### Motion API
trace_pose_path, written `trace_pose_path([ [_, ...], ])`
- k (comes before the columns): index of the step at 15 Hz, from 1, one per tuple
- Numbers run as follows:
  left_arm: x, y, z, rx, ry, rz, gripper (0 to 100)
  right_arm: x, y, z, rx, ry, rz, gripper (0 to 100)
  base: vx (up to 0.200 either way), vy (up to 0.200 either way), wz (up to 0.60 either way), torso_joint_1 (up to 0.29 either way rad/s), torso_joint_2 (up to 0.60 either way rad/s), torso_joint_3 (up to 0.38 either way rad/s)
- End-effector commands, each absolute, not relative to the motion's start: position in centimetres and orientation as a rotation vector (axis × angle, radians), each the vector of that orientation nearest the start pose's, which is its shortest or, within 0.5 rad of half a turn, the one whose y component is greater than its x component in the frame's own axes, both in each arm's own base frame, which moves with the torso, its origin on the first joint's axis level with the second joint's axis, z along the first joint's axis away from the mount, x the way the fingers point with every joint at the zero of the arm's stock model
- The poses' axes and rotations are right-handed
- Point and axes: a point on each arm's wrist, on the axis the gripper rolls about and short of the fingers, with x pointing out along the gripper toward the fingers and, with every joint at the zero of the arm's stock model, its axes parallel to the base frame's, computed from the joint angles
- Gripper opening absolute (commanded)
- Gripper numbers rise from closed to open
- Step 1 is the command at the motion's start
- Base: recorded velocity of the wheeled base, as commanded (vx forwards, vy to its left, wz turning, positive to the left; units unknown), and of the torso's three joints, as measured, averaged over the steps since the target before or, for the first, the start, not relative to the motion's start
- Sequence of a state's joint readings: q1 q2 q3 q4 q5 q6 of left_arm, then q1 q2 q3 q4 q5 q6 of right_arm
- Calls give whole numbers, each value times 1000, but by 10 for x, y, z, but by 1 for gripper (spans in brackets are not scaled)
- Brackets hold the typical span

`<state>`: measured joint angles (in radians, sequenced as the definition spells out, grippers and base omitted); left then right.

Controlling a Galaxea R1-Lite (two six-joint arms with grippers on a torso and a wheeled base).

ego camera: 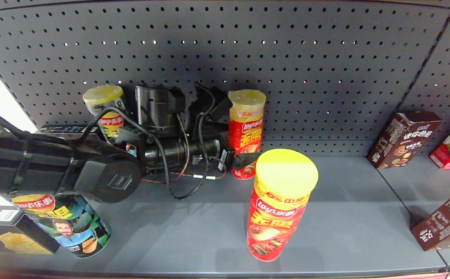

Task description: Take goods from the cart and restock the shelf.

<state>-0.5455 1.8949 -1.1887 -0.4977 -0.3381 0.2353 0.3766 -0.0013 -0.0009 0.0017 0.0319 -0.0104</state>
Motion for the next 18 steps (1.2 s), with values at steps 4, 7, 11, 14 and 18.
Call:
trace_pose_path([
  [4,278,-186,222,250,163,-861,100,-21,-8,75,-11,-1,410,100,0,0,0,0,0,0],
  [7,266,-191,222,240,198,-839,100,-21,-8,75,-11,-1,410,100,0,0,0,0,0,0],
  [11,264,-193,217,213,243,-778,100,-21,-8,75,-11,-1,410,100,0,0,0,0,0,0],
  [14,262,-189,207,237,372,-682,100,-22,-8,76,-11,-2,410,100,0,0,0,0,0,0],
  [18,260,-188,204,276,427,-608,100,-22,-8,76,-11,-2,410,100,0,0,0,0,0,0],
])
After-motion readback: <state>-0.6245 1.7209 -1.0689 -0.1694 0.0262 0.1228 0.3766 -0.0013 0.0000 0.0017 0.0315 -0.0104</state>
